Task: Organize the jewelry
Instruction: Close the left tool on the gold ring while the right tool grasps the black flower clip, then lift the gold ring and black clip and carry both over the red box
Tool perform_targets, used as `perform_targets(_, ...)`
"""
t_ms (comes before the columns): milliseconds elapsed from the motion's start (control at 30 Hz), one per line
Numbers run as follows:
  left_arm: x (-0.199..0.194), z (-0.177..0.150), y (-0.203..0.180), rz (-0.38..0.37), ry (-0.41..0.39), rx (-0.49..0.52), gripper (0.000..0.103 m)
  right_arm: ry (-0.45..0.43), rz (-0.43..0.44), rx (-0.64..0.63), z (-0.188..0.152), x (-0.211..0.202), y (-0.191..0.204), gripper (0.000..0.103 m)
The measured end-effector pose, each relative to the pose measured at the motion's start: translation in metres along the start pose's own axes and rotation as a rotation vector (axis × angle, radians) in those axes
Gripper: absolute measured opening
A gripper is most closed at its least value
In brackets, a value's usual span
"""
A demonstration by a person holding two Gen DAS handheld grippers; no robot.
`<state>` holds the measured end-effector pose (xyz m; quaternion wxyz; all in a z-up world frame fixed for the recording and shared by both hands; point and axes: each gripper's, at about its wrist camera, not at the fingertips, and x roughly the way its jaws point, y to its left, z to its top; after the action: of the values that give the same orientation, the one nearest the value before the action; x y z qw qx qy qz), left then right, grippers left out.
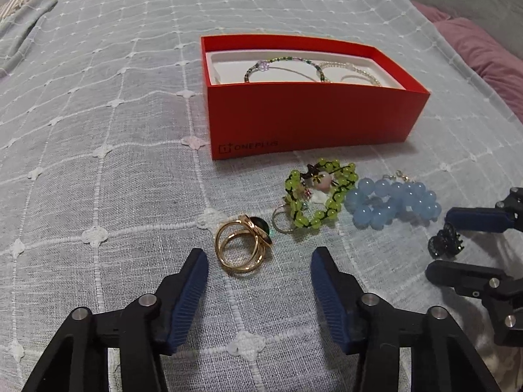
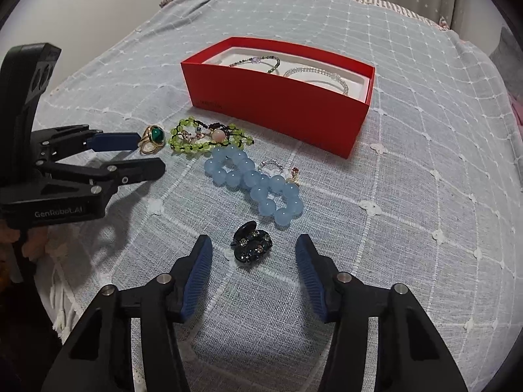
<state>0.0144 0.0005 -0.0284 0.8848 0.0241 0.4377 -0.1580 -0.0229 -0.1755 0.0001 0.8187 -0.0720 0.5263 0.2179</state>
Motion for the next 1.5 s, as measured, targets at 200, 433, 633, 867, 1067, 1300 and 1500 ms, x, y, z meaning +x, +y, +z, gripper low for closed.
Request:
perform_targets(200, 0.002, 0.002, -0.002, 0.023, -0.011, 0.009, 0.040, -0.006, -0.005, -0.029, 0.000, 0.000, 0.007, 0.040)
perform_targets(433, 0.001, 0.002, 0.002, 0.038, -0.018, 0.005, 0.029, -0.008, -0.003, -0.029, 0.001, 0.000, 0.008, 0.028)
perform_targets(633, -0.002, 0.003, 0.001, 0.044, -0.019, 0.014, 0.029, -0.011, -0.004, -0.029, 0.000, -0.003, 0.009, 0.027)
perform_targets(867, -0.005, 0.004, 0.001, 0.034, -0.017, -0.001, 0.029, -0.017, 0.004, -0.017, 0.003, -0.008, 0.005, 0.027)
perform_targets(1067, -0.008, 0.006, 0.004, 0.028, -0.018, -0.014, 0.029, -0.032, 0.009, -0.011, 0.005, -0.013, 0.002, 0.027)
perform_targets(1300, -0.015, 0.012, 0.006, 0.021, -0.030, -0.040, 0.029, -0.053, 0.013, 0.004, 0.011, -0.020, 0.001, 0.027)
perform_targets(1500, -0.020, 0.021, 0.006, 0.010, -0.046, -0.061, 0.029, -0.080, 0.017, 0.021, 0.021, -0.027, 0.002, 0.027)
